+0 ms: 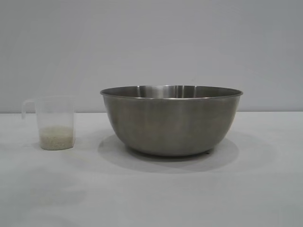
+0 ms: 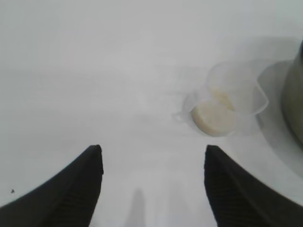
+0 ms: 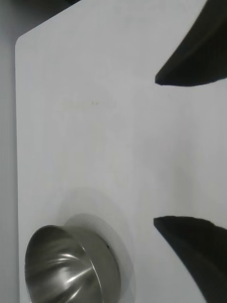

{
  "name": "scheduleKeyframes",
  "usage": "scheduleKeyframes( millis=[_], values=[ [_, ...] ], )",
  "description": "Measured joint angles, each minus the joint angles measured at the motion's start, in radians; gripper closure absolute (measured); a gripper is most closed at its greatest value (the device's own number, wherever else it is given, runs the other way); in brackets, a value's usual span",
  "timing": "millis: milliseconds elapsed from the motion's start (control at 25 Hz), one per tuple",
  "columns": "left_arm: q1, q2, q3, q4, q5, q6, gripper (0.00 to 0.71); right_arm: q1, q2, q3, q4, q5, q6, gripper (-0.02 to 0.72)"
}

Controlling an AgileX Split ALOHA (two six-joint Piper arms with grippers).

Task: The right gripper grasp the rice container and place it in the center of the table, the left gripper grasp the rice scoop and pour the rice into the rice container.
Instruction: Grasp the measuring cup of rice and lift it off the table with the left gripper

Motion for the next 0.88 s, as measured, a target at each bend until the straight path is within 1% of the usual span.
scheduleKeyframes(
  millis=[80,200,280,360,400,520,600,760,800,880],
  values=[
    [0.000,-0.001,0.060,0.127,-0.100,-0.084,0.310,0.000,0.000,0.000,0.000,0.000,0.000,0.178],
    [0.000,-0.001,0.150,0.319,-0.313,-0.217,0.310,0.000,0.000,0.000,0.000,0.000,0.000,0.178],
    [0.000,0.001,0.190,0.386,-0.456,-0.249,0.310,0.000,0.000,0.000,0.000,0.000,0.000,0.178],
    [0.000,0.021,0.198,0.411,-0.543,-0.263,0.310,0.000,0.000,0.000,0.000,0.000,0.000,0.178],
    [0.000,0.037,0.198,0.415,-0.569,-0.265,0.310,0.000,0.000,0.000,0.000,0.000,0.000,0.178],
    [0.000,0.101,0.198,0.435,-0.601,-0.267,0.310,0.000,0.000,0.000,0.000,0.000,0.000,0.178],
    [0.000,0.157,0.198,0.442,-0.644,-0.267,0.310,0.000,0.000,0.000,0.000,0.000,0.000,0.178],
    [0.000,0.310,0.198,0.446,-0.812,-0.267,0.310,0.000,0.000,0.000,0.000,0.000,0.000,0.178],
    [0.000,0.358,0.198,0.443,-0.842,-0.267,0.310,0.000,0.000,0.000,0.000,0.000,0.000,0.178],
    [0.000,0.454,0.198,0.436,-0.863,-0.267,0.310,0.000,0.000,0.000,0.000,0.000,0.000,0.178]
  ],
)
